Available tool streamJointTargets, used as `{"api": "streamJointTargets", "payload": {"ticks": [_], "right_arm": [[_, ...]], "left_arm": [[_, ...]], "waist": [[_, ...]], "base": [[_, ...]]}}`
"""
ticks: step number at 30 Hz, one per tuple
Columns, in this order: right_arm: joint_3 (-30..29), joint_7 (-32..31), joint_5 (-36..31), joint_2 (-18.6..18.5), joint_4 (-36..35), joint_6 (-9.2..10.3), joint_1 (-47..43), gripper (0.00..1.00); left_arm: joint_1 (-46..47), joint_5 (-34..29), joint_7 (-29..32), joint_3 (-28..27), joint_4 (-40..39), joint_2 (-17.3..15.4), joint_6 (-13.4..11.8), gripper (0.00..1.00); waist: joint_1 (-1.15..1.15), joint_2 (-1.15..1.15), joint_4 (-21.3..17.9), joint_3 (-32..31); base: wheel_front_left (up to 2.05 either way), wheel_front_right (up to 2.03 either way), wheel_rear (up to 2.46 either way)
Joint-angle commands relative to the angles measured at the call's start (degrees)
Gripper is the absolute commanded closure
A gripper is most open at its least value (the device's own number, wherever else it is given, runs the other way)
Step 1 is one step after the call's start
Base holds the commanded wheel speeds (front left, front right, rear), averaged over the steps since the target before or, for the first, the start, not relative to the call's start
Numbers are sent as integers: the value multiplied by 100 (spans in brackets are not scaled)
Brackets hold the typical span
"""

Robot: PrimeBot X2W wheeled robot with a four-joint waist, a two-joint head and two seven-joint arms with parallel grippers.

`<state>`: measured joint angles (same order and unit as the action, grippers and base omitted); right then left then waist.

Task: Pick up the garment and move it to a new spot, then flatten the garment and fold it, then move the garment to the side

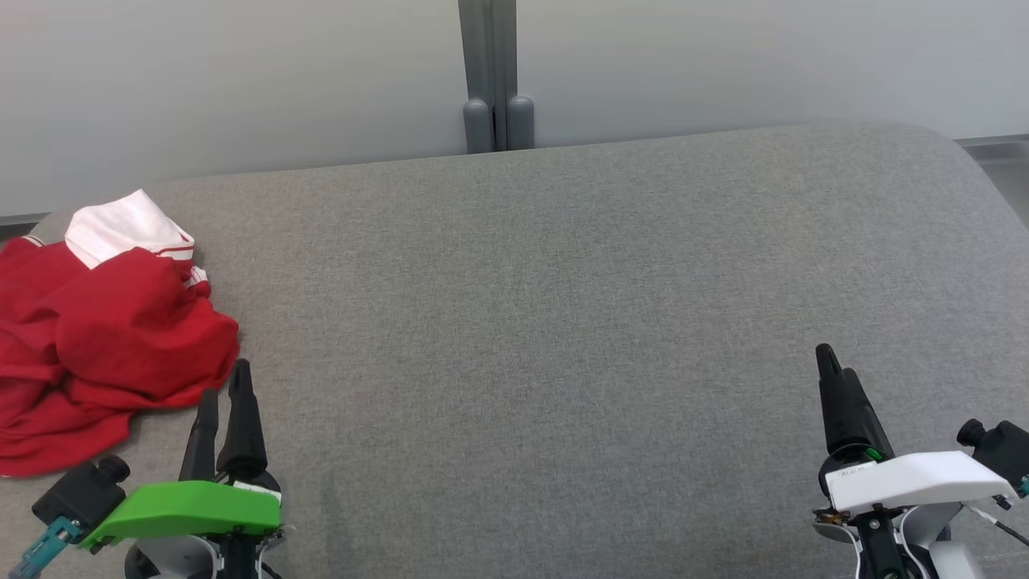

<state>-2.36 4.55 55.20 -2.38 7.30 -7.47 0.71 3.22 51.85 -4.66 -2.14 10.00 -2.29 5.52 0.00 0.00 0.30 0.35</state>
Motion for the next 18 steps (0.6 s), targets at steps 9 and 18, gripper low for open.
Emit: {"api": "streamJointTargets", "payload": {"ticks": [9,18], "right_arm": [[131,204,-837,-37,-135,-2,-43,0],[224,351,-1531,-41,-114,-2,-91,0]], "left_arm": [[0,-959,-193,83,-62,-51,-35,0],[-4,-1641,-343,145,-4,-55,-13,0]], "waist": [[0,0,17,-8],[0,0,27,-17]], "base": [[0,0,0],[0,0,0]]}}
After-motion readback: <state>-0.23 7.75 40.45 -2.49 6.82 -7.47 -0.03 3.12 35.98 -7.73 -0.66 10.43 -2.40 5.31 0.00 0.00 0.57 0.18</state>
